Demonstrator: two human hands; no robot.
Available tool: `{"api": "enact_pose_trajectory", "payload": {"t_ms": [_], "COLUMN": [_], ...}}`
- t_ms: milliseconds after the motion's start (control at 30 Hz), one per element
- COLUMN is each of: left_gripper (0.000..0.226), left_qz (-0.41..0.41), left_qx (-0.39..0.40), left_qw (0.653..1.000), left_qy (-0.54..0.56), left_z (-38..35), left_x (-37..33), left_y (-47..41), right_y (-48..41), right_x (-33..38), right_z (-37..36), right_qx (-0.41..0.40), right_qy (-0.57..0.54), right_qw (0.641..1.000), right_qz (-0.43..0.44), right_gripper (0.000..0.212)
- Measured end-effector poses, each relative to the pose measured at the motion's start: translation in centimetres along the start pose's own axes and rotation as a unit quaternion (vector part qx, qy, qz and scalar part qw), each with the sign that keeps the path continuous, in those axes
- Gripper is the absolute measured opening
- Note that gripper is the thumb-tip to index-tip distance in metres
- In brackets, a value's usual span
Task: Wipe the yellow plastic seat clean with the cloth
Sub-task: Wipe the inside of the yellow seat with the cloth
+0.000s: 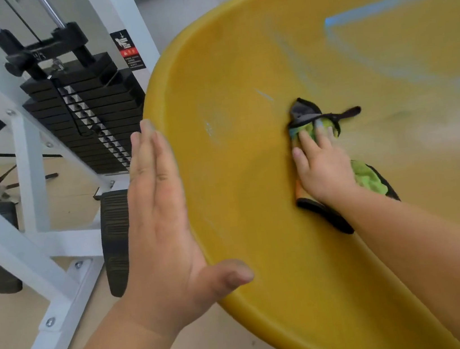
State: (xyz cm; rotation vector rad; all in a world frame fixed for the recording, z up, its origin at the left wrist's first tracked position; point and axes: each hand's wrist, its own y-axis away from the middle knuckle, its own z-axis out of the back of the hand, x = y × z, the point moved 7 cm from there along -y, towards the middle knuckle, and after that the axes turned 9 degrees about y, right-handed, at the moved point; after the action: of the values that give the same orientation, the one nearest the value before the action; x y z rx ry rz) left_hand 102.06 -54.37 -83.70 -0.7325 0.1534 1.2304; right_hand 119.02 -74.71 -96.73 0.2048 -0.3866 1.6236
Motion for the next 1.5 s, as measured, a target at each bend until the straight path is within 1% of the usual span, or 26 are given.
{"api": "enact_pose_trajectory", "payload": {"t_ms": [67, 100, 133, 233, 300, 367, 433, 500, 533, 567, 600, 667, 733, 800, 833, 867, 900, 967, 1033, 1100, 1133, 1200, 1267, 1367, 1433, 1500], "left_gripper": [0.128, 0.127, 0.126, 0.129, 0.130, 0.131, 0.130, 0.129, 0.129, 0.129, 0.129, 0.130, 0.129, 0.125, 0.123, 0.121, 0.120, 0.119, 0.119, 0.117, 0.115, 0.111, 0.106, 0.101, 0.101, 0.103], "left_qz": [-0.009, -0.018, -0.027, -0.047, -0.049, -0.046, -0.055, -0.060, -0.061, -0.061, -0.060, -0.059, -0.063, -0.062, -0.063, -0.064, -0.065, -0.067, -0.064, -0.056, -0.052, -0.050, -0.054, -0.050, -0.043, -0.032], "left_qx": [-0.014, -0.023, -0.027, -0.031, -0.038, -0.047, -0.054, -0.057, -0.057, -0.058, -0.061, -0.058, -0.054, -0.051, -0.052, -0.054, -0.055, -0.054, -0.055, -0.062, -0.067, -0.077, -0.085, -0.082, -0.069, -0.045], "left_qw": [1.000, 1.000, 0.999, 0.997, 0.996, 0.994, 0.991, 0.989, 0.989, 0.990, 0.991, 0.993, 0.994, 0.994, 0.994, 0.994, 0.994, 0.994, 0.994, 0.994, 0.994, 0.993, 0.993, 0.995, 0.997, 0.998], "left_qy": [-0.001, 0.007, 0.021, 0.050, 0.063, 0.085, 0.108, 0.124, 0.122, 0.113, 0.101, 0.082, 0.073, 0.073, 0.073, 0.070, 0.067, 0.065, 0.070, 0.075, 0.074, 0.067, 0.056, 0.037, 0.012, -0.030], "left_z": [0.5, 0.8, 1.0, 1.2, 1.2, 1.2, 1.2, 1.1, 1.1, 1.1, 1.2, 1.2, 1.3, 1.3, 1.3, 1.4, 1.4, 1.3, 1.3, 1.3, 1.3, 1.3, 1.4, 1.4, 1.5, 1.4], "left_x": [-0.5, -0.8, -1.0, -1.8, -1.6, -1.6, -1.8, -2.0, -2.0, -1.9, -1.7, -1.5, -1.5, -1.5, -1.5, -1.5, -1.5, -1.5, -1.5, -1.4, -1.2, -1.1, -1.2, -1.3, -1.2, -1.2], "left_y": [-0.1, -0.2, -0.2, -0.4, -0.4, -0.5, -0.6, -0.7, -0.6, -0.6, -0.5, -0.5, -0.5, -0.4, -0.4, -0.4, -0.4, -0.6, -0.6, -0.6, -0.6, -0.5, -0.5, -0.6, -0.5, -0.5], "right_y": [2.3, 4.9, 8.5, 15.8, 16.0, 11.9, 4.9, -2.1, -4.6, -6.0, -5.8, -1.8, 4.9, 10.6, 11.9, 11.7, 10.1, 4.1, -1.3, -2.9, -2.2, 2.3, 8.5, 14.9, 14.7, 10.4], "right_x": [5.0, 7.9, 10.3, 11.4, 10.6, 10.3, 10.2, 10.0, 10.0, 10.5, 11.9, 14.9, 16.6, 15.5, 14.1, 12.4, 10.5, 6.9, 4.4, 4.8, 6.3, 10.6, 13.4, 11.6, 7.5, 0.9], "right_z": [0.0, 0.9, 1.8, 4.1, 4.1, 2.8, 1.9, 2.4, 2.8, 3.1, 3.5, 4.4, 5.1, 4.6, 4.0, 3.1, 1.9, 0.0, -0.5, 0.0, 0.2, 1.4, 2.8, 3.5, 2.1, -0.3], "right_qx": [-0.021, -0.036, -0.017, 0.000, -0.016, -0.089, -0.115, -0.103, -0.104, -0.110, -0.123, -0.158, -0.157, -0.118, -0.108, -0.110, -0.119, -0.108, -0.050, -0.050, -0.068, -0.084, -0.045, 0.062, 0.087, 0.077], "right_qy": [-0.053, -0.094, -0.132, -0.215, -0.196, -0.134, -0.111, -0.150, -0.176, -0.188, -0.193, -0.227, -0.251, -0.247, -0.223, -0.185, -0.132, -0.053, -0.054, -0.078, -0.095, -0.146, -0.183, -0.203, -0.102, 0.040], "right_qw": [0.996, 0.984, 0.967, 0.906, 0.892, 0.913, 0.948, 0.971, 0.975, 0.975, 0.973, 0.956, 0.926, 0.893, 0.884, 0.888, 0.906, 0.956, 0.991, 0.996, 0.993, 0.982, 0.961, 0.925, 0.933, 0.964], "right_qz": [0.075, 0.144, 0.216, 0.365, 0.408, 0.376, 0.276, 0.155, 0.093, 0.048, 0.037, 0.102, 0.234, 0.356, 0.396, 0.406, 0.383, 0.269, 0.109, 0.004, 0.000, 0.087, 0.204, 0.315, 0.334, 0.253], "right_gripper": [0.066, 0.070, 0.071, 0.047, 0.042, 0.044, 0.056, 0.066, 0.064, 0.061, 0.060, 0.061, 0.056, 0.050, 0.047, 0.045, 0.046, 0.055, 0.059, 0.056, 0.056, 0.060, 0.061, 0.053, 0.056, 0.069]}}
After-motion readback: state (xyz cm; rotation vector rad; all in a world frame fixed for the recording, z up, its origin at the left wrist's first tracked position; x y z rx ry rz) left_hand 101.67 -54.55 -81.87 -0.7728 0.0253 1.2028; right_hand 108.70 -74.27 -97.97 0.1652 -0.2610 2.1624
